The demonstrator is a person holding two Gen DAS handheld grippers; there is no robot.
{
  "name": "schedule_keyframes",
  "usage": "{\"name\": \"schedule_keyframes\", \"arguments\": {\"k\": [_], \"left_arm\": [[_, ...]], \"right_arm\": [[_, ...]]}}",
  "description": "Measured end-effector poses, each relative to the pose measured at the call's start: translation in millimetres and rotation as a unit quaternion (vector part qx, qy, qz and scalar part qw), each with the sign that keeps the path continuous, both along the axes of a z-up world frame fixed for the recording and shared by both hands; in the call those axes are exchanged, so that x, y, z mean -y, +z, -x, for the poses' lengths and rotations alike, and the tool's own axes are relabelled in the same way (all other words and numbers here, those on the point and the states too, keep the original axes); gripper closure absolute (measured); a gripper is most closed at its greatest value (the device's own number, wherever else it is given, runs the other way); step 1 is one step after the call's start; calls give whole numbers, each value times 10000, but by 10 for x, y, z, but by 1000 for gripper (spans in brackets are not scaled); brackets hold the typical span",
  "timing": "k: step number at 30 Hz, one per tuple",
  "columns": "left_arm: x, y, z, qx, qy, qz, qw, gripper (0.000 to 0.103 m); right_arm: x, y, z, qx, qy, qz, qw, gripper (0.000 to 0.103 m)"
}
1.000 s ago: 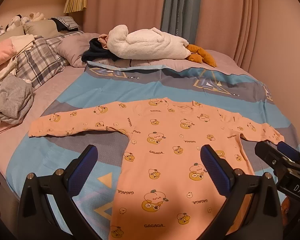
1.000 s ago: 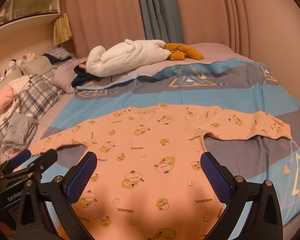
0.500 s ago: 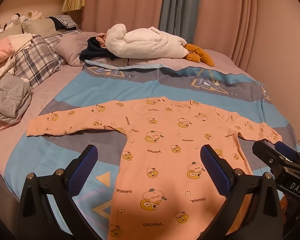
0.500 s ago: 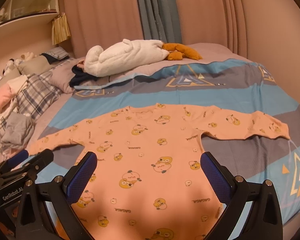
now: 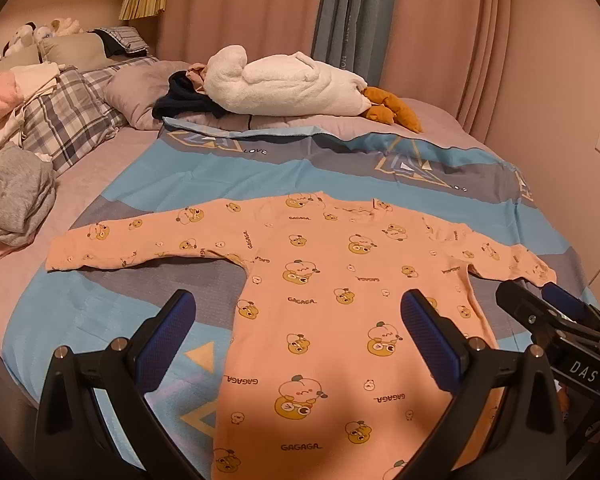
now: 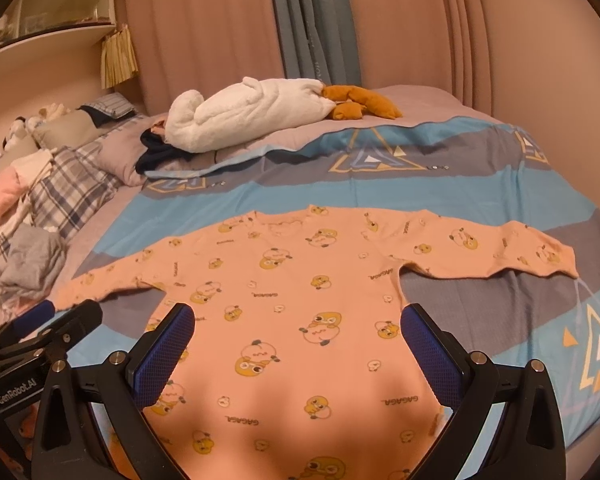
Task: Fold small clothes
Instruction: 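Move both grippers toward the peach sleepsuit lying flat on the bed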
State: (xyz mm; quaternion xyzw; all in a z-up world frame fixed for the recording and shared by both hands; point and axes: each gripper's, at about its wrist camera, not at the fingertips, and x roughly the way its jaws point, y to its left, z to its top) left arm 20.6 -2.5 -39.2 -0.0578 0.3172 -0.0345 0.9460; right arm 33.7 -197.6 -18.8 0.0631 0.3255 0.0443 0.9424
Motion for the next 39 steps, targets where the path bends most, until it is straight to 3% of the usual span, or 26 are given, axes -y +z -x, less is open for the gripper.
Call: {"name": "schedule_keyframes", "arguments": {"k": [29,39], "left_arm": [[27,-100,-254,-344,-330,481,9977,1],[39,67,-489,-528,-554,535,9956,3]], "right_arm": [[31,-36,-152,-118,-166,-13,9998,1],[90,201,-328,-108,-192,-69,9997,1]]}}
